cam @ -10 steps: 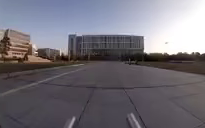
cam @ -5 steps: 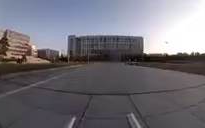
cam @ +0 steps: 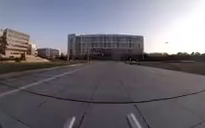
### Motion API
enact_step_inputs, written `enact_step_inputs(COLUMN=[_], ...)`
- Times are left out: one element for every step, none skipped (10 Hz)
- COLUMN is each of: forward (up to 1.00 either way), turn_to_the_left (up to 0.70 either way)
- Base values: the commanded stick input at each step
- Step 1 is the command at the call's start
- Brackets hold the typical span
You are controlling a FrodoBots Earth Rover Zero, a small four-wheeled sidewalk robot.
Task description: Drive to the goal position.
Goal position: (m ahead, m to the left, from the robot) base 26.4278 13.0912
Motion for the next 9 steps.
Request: enact_step_inputs(forward=[0.70, 0.70, 0.70, 0.70, 0.70, 0.70, 0.70, 0.70, 0.70], turn_to_the_left=[-0.14, 0.00, 0.00, 0.00, 0.00, 0.00, 0.00, 0.00, 0.00])
